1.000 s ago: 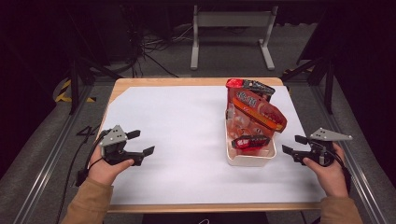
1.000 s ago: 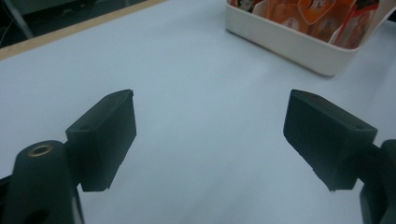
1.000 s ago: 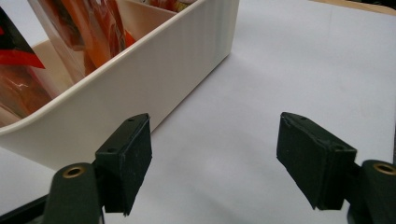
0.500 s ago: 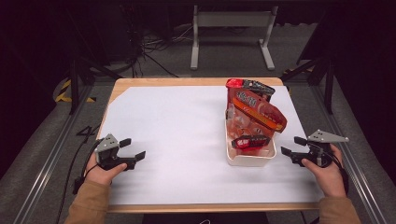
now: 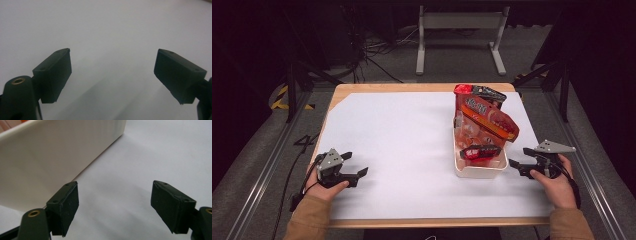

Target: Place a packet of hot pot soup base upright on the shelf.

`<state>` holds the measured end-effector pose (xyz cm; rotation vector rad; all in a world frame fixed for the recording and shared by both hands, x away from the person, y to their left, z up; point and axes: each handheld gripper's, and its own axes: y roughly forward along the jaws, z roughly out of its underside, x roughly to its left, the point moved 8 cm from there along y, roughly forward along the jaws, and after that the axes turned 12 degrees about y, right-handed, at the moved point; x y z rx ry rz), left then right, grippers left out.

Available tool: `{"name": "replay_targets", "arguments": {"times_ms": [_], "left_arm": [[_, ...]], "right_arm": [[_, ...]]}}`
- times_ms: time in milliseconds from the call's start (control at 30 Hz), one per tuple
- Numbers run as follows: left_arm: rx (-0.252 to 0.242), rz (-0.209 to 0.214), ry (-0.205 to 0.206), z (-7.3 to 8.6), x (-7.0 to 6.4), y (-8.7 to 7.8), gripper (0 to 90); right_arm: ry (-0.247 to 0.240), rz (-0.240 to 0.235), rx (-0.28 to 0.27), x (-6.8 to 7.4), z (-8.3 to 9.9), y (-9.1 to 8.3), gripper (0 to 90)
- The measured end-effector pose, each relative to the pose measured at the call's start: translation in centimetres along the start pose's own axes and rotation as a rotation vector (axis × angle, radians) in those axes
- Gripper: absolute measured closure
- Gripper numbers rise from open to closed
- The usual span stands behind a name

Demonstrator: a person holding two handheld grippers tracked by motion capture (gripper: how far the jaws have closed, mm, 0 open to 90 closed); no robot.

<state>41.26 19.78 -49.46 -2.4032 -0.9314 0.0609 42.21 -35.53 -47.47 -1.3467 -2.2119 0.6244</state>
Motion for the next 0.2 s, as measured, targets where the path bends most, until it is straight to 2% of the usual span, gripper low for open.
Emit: {"name": "replay_targets", "arguments": {"times_ms": [33, 100, 200], "left_arm": [[-0.013, 0.009, -0.025, -0.02, -0.08, -0.07, 15.3], [-0.021, 0.003, -0.025, 0.00, 0.07, -0.24, 15.2], [-0.042, 0.002, -0.049, -0.12, 0.06, -0.51, 14.8]], "right_arm": [[-0.001, -0.001, 0.000, 0.02, -0.02, 0.08, 22.6], [0.002, 0.000, -0.005, 0.02, -0.12, 0.12, 22.5], [0.004, 0.003, -0.016, -0.03, -0.37, 0.12, 22.5]]}}
